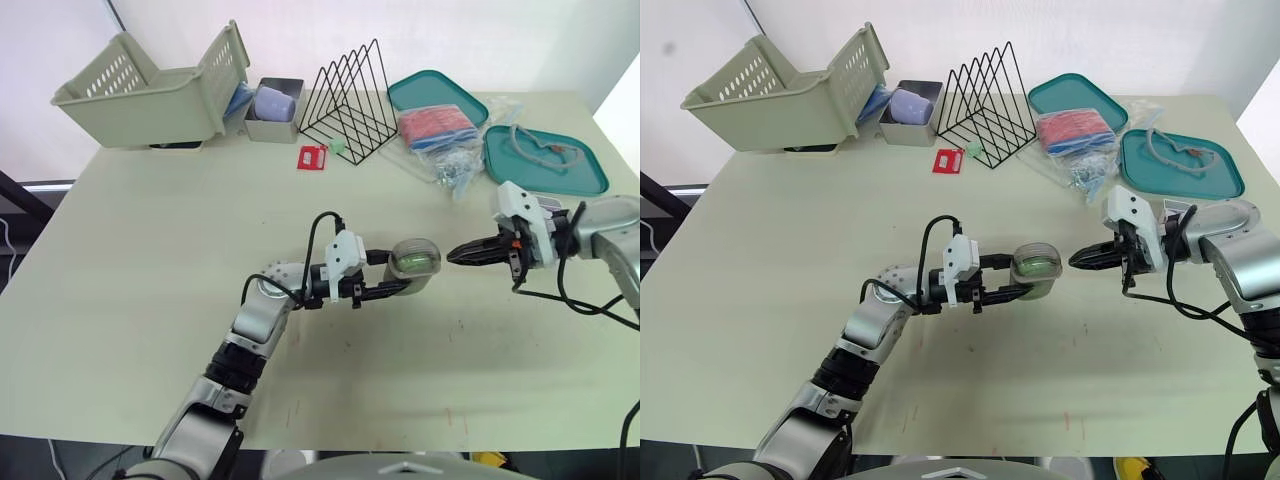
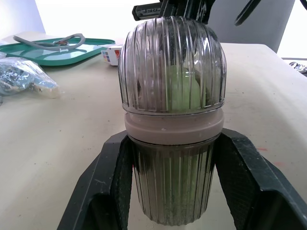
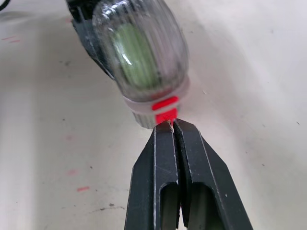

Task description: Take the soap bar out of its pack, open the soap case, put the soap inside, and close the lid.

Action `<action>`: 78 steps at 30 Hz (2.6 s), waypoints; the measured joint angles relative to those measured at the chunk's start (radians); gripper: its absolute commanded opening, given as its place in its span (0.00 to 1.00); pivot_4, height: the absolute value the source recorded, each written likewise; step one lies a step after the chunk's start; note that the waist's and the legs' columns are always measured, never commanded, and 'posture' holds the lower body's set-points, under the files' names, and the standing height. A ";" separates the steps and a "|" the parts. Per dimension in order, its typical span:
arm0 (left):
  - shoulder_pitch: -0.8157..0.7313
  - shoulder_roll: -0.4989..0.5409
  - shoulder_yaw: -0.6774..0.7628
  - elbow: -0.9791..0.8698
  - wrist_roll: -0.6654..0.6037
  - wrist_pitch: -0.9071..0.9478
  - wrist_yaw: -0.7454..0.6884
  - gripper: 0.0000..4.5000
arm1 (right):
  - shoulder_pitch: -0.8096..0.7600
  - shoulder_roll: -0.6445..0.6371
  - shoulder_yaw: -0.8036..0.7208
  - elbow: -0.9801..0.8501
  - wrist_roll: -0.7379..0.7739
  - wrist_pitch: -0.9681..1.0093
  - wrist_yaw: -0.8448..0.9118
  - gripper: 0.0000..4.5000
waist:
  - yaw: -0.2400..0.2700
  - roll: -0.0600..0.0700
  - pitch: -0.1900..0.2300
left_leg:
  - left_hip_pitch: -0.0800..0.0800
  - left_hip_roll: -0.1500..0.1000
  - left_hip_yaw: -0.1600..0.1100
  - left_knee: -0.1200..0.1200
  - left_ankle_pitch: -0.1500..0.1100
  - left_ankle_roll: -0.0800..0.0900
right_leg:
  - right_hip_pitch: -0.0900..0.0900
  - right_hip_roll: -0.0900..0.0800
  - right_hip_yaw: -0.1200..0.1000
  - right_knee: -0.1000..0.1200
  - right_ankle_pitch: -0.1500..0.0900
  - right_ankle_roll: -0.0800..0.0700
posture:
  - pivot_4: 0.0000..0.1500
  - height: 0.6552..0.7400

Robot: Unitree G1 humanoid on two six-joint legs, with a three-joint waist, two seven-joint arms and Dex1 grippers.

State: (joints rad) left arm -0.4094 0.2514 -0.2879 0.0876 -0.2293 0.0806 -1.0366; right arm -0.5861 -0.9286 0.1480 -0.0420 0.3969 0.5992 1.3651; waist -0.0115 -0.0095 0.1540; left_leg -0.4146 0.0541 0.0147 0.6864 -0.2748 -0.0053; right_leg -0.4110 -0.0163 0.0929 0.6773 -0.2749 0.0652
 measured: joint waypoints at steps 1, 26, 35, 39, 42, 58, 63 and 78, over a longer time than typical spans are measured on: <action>0.000 0.000 0.000 0.000 0.000 0.000 0.000 0.45 | -0.007 0.003 -0.002 0.002 0.001 0.001 0.000 0.01 | 0.000 0.000 0.000 | 0.000 0.000 0.000 0.000 0.000 0.000 | 0.000 0.000 0.000 0.000 0.000 0.000 | 1.00 1.00; 0.001 0.005 -0.006 -0.003 0.000 0.001 0.008 0.45 | -0.046 0.053 -0.028 -0.100 0.103 0.074 -0.026 0.01 | 0.001 0.000 0.000 | 0.000 0.000 0.000 0.000 0.000 0.000 | 0.000 0.000 0.000 0.000 0.000 0.000 | 1.00 1.00; 0.001 0.012 -0.009 -0.009 0.001 0.001 0.008 0.45 | -0.030 0.059 -0.027 -0.136 0.085 0.048 -0.038 0.01 | 0.000 0.000 0.000 | 0.000 0.000 0.000 0.000 0.000 0.000 | 0.000 0.000 0.000 0.000 0.000 0.000 | 1.00 1.00; 0.001 0.014 -0.009 -0.009 0.000 0.001 0.007 0.45 | -0.030 0.071 -0.019 -0.137 0.076 0.045 -0.046 0.01 | 0.001 0.000 0.000 | 0.000 0.000 0.000 0.000 0.000 0.000 | 0.001 0.000 0.000 0.000 0.000 0.000 | 1.00 1.00; 0.001 0.015 -0.008 -0.009 0.000 0.002 0.008 0.45 | -0.030 0.072 -0.008 -0.144 0.068 0.044 -0.058 0.01 | 0.001 0.000 0.000 | 0.000 0.000 0.000 0.000 0.000 0.000 | 0.001 0.000 0.000 0.000 0.000 0.000 | 1.00 1.00; 0.007 0.012 -0.009 -0.010 0.000 0.003 0.018 0.45 | -0.011 0.137 -0.027 -0.152 0.050 0.019 -0.119 0.01 | 0.001 -0.002 -0.002 | 0.001 0.000 0.000 0.000 0.000 0.000 | 0.001 0.000 0.000 0.000 0.000 0.000 | 1.00 1.00; 0.008 0.012 -0.009 -0.011 -0.001 0.003 0.019 0.45 | -0.009 0.130 -0.068 -0.064 0.090 0.069 -0.122 0.01 | 0.002 -0.002 -0.002 | 0.001 0.000 0.000 0.000 0.000 0.000 | 0.001 0.000 -0.001 0.000 0.000 0.000 | 1.00 1.00; -0.009 0.035 0.007 -0.050 -0.112 0.217 -0.026 0.45 | 0.270 0.115 -0.262 0.170 0.102 -0.438 0.114 0.99 | -0.002 -0.002 -0.002 | 0.000 0.000 0.000 0.000 0.000 0.000 | 0.001 0.000 0.000 0.000 0.000 0.000 | 1.00 1.00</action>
State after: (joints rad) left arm -0.4185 0.2867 -0.2806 0.0374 -0.3415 0.2973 -1.0627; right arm -0.3157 -0.8133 -0.1137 0.1276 0.4987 0.1613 1.4790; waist -0.0134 -0.0114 0.1523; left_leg -0.4142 0.0541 0.0145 0.6862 -0.2748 -0.0052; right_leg -0.4101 -0.0162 0.0929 0.6771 -0.2749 0.0653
